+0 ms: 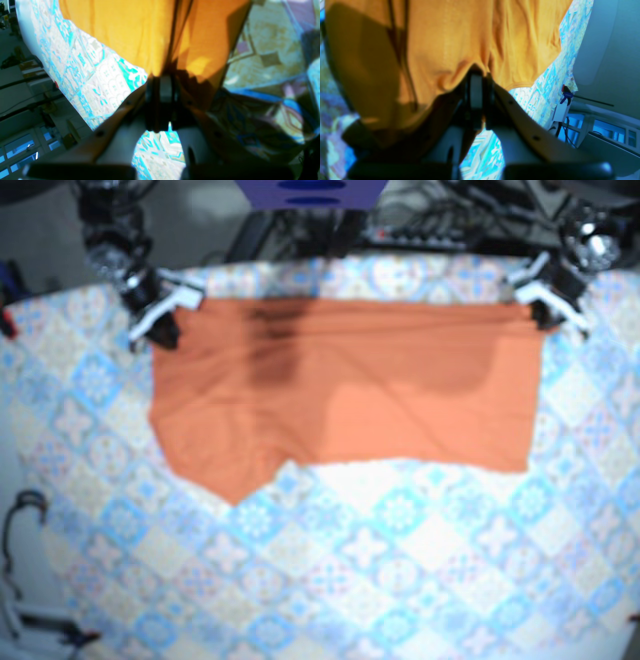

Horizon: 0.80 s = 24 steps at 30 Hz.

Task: Fold the T-shirt properly
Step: 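Release the shoulder edge and open both grippers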

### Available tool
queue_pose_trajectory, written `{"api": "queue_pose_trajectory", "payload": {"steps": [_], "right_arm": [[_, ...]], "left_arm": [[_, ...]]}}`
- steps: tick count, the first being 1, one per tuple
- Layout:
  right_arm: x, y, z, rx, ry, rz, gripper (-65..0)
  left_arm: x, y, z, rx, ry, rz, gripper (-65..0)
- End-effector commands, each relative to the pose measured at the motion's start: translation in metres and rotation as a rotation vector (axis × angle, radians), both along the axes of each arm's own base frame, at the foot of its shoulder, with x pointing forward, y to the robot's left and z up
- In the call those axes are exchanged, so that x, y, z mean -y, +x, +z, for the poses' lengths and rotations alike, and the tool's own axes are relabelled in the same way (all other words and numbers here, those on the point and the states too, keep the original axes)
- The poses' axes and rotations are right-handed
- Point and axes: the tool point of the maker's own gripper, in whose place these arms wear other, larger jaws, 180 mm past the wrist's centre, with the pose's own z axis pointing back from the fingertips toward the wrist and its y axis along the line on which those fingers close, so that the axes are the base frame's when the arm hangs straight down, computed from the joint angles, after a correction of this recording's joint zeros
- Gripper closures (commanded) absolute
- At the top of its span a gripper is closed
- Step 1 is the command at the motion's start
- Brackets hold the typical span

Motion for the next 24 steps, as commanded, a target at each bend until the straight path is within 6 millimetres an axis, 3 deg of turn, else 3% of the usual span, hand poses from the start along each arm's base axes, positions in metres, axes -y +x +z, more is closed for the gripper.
{"api": "queue_pose_trajectory", "payload": {"steps": [1, 4, 18, 24], "right_arm": [[0.0078, 0.0016, 0.0024, 0.005, -0.021, -0.008, 0.0], [0.0076, 0.0008, 0.0020, 0.003, -0.020, -0.010, 0.0], [0.0092, -0.0003, 0.0019, 0.002, -0.021, -0.015, -0.3], [0.0092, -0.0010, 0.0015, 0.000, -0.021, -0.015, -8.2]], "left_arm": [[-0.0083, 0.0126, 0.0108, 0.039, 0.024, -0.003, 0.0], [-0.0096, 0.0147, 0.0123, 0.045, 0.026, 0.000, -0.4], [-0.0075, 0.0147, 0.0117, 0.045, 0.021, -0.006, -17.2], [-0.0075, 0.0140, 0.0115, 0.043, 0.021, -0.006, -20.4]]}}
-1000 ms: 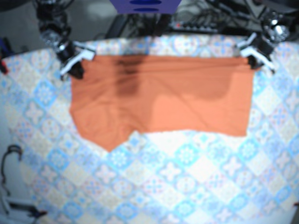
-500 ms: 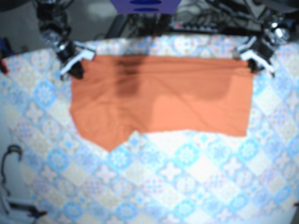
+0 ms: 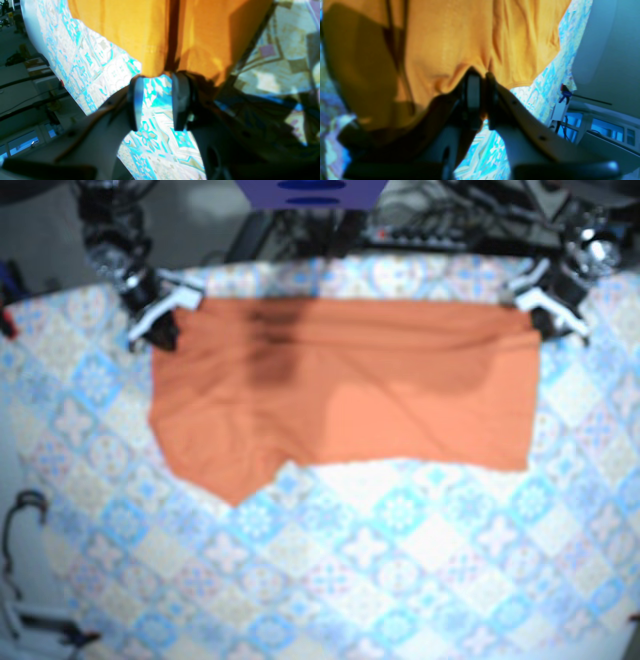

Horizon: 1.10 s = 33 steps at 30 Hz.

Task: Fold the T-shirt properly
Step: 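Release the shoulder edge and open both grippers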

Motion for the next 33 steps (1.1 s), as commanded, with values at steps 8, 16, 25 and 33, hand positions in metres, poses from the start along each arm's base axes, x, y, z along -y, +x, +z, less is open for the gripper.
{"api": "queue_pose_trajectory", "payload": {"steps": [8, 16, 25, 33], "right_arm": [[0.007, -0.002, 0.003, 0.002, -0.018, -0.007, -11.8], [0.007, -0.002, 0.003, 0.003, -0.018, -0.007, -11.7], [0.002, 0.015, 0.025, 0.074, -0.020, 0.012, -11.9], [-0.003, 0.026, 0.040, 0.122, -0.020, 0.025, -12.0]], "left_arm": [[-0.011, 0.007, 0.009, 0.030, 0.023, -0.001, -22.4], [-0.010, 0.009, 0.011, 0.040, 0.022, -0.002, -22.4], [-0.017, 0.015, 0.019, 0.064, 0.031, 0.014, -22.4], [-0.026, 0.020, 0.026, 0.091, -0.021, 0.086, -22.4]]}}
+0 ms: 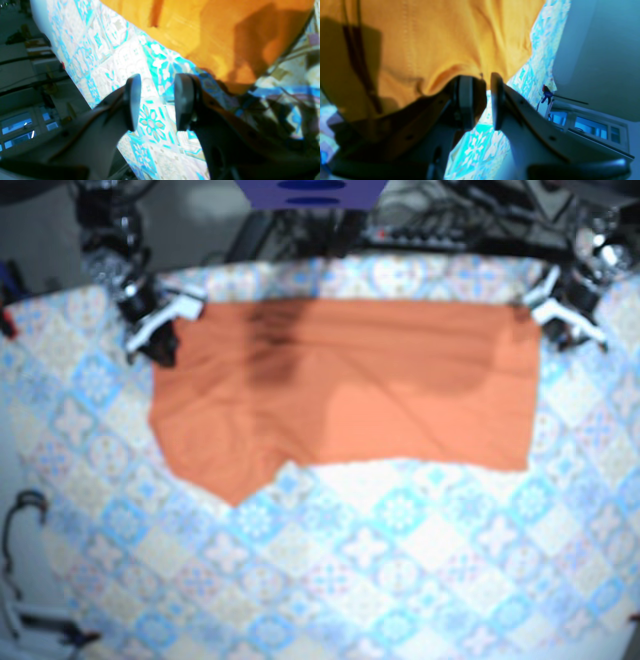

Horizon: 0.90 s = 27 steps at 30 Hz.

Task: Fold the T-shirt properly
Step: 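Release the shoulder edge and open both grippers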

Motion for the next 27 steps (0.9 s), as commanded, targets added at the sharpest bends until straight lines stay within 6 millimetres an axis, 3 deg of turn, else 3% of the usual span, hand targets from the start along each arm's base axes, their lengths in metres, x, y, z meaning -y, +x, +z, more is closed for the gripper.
{"api": "queue_pose_trajectory", "payload": {"steps": [1, 12, 20, 27], "right_arm": [[0.004, 0.007, 0.010, 0.039, -0.006, 0.002, -12.0], [0.005, 0.003, 0.007, 0.027, -0.007, -0.002, -12.8], [0.005, -0.004, 0.002, 0.009, -0.007, -0.003, -26.6], [0.006, -0.004, 0.003, 0.010, -0.008, -0.003, -28.1]], "left_arm": [[-0.006, 0.009, 0.012, 0.037, 0.015, -0.005, -22.4], [-0.006, 0.009, 0.011, 0.036, 0.013, -0.005, -22.4], [-0.006, 0.009, 0.011, 0.036, 0.013, -0.005, -22.4], [-0.006, 0.008, 0.011, 0.034, 0.013, -0.005, -22.4]]}}
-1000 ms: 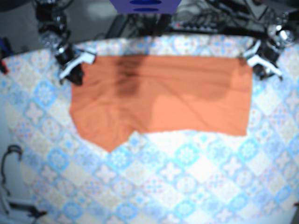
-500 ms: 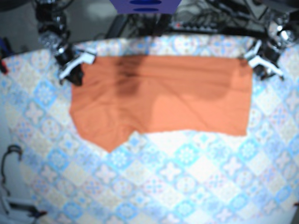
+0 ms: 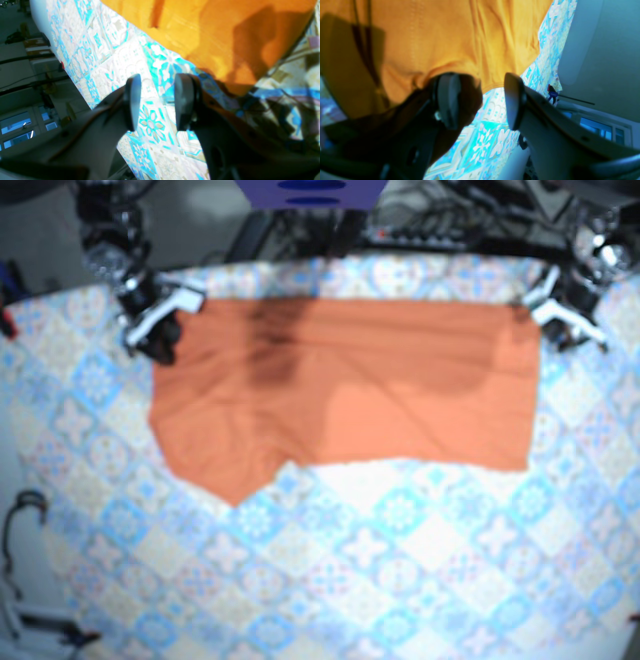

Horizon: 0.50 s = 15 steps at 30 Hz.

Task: Fold the T-shirt properly
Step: 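Release the shoulder edge and open both grippers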

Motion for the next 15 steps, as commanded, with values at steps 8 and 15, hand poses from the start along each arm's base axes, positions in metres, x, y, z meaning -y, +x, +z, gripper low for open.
{"api": "queue_pose_trajectory", "payload": {"steps": [8, 15], "right_arm": [[0.0106, 0.0044, 0.0104, 0.036, -0.008, -0.014, -28.1], [0.0092, 0.0041, 0.0100, 0.035, -0.007, -0.011, -28.1]], "left_arm": [[-0.0058, 0.0082, 0.0113, 0.035, 0.017, -0.008, -22.4], [-0.0058, 0.0075, 0.0110, 0.033, 0.017, -0.008, -22.4]]}}
